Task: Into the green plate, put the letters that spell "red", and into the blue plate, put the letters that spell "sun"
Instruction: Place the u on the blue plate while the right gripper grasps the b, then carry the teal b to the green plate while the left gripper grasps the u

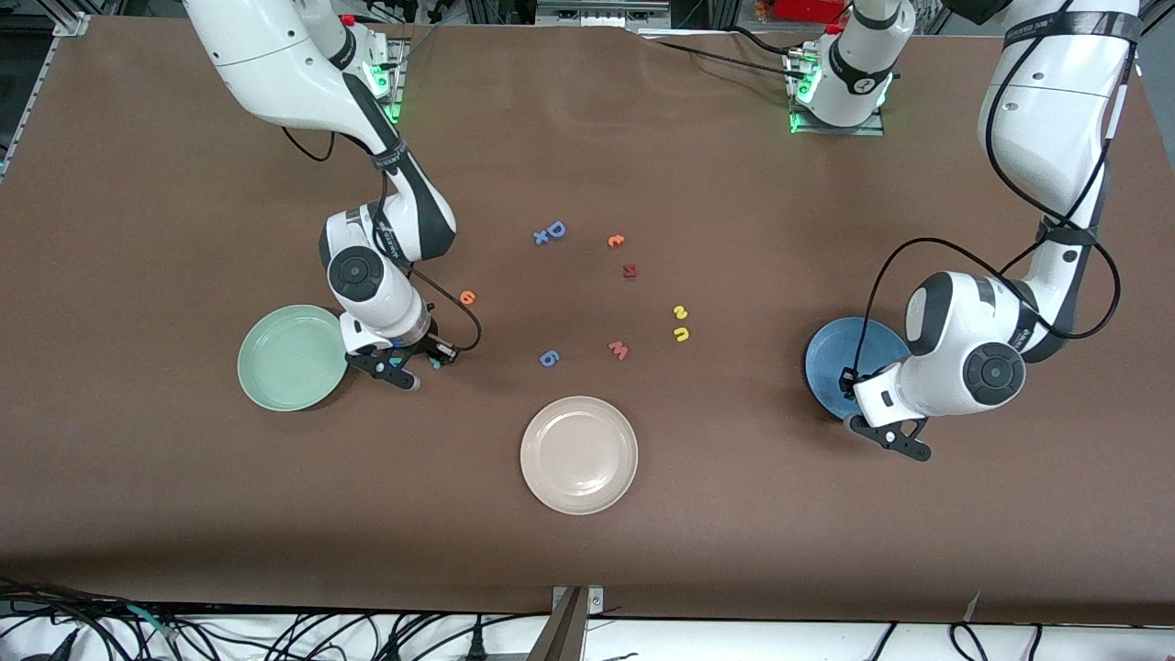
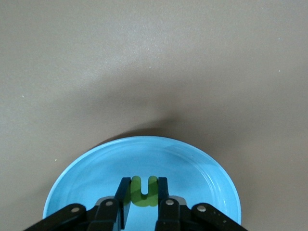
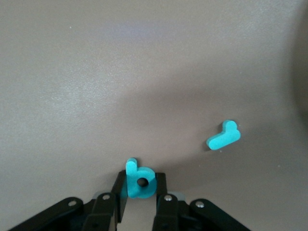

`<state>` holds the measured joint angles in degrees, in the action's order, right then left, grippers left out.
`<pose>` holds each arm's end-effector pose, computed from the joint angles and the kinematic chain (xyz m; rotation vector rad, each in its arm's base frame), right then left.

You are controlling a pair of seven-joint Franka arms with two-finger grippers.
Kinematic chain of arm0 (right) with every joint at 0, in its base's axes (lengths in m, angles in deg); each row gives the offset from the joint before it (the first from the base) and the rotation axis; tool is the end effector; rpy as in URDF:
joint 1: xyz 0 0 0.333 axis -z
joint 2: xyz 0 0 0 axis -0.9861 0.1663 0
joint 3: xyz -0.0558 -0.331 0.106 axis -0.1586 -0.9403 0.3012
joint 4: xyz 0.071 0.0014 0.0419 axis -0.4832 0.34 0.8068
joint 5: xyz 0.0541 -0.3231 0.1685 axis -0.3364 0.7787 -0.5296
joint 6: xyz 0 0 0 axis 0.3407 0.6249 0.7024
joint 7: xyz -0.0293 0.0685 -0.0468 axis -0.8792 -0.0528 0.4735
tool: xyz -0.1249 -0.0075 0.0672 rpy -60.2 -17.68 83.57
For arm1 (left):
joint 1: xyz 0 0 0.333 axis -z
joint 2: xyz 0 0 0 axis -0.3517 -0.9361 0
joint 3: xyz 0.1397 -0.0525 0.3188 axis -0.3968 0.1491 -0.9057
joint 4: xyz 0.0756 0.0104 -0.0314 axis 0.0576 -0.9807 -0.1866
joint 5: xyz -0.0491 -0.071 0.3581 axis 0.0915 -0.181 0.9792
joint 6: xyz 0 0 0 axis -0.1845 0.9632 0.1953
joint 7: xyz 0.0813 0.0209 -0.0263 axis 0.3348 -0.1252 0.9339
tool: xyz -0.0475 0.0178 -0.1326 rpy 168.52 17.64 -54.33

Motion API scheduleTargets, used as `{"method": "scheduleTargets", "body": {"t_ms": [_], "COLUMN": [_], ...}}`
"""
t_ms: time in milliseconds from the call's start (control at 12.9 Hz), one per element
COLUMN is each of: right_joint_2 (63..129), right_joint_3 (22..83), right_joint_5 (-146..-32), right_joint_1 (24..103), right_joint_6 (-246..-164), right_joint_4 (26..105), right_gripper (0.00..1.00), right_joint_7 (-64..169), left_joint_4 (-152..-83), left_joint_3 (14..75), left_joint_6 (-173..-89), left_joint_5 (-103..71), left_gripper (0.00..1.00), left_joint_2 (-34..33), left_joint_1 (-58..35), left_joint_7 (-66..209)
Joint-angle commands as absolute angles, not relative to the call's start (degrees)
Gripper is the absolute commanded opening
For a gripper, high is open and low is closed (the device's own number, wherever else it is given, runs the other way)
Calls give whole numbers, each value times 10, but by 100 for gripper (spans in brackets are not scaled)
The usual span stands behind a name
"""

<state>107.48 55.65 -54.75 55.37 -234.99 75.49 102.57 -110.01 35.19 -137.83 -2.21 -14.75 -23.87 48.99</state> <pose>0.5901 0.2512 0.1952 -3.0509 0.6522 -0.0337 0.6772 -0.0485 0.2243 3.0262 -0.6268 -0.2071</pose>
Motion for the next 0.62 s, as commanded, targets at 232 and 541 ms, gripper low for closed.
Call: {"method": "scheduleTargets", "body": {"t_ms": [232,541], "right_joint_2": [1075,1062], "right_joint_3": [535,497], "right_joint_5": [-540,-532], "right_joint_1": [552,553], "right_joint_6": [-2194,-2149], "right_joint_4": [651,641], "right_gripper": [12,12], "right_joint_7": [1012,919], "left_joint_4": [-1101,-1107], "left_joint_3": [355,375], "left_joint_6": [-1376,-1370], "left_joint_5": [-54,-57], "left_gripper": [100,100], "left_joint_2": [-140,-122], "left_joint_1": [-237,-229], "left_joint_7": [470,509]}}
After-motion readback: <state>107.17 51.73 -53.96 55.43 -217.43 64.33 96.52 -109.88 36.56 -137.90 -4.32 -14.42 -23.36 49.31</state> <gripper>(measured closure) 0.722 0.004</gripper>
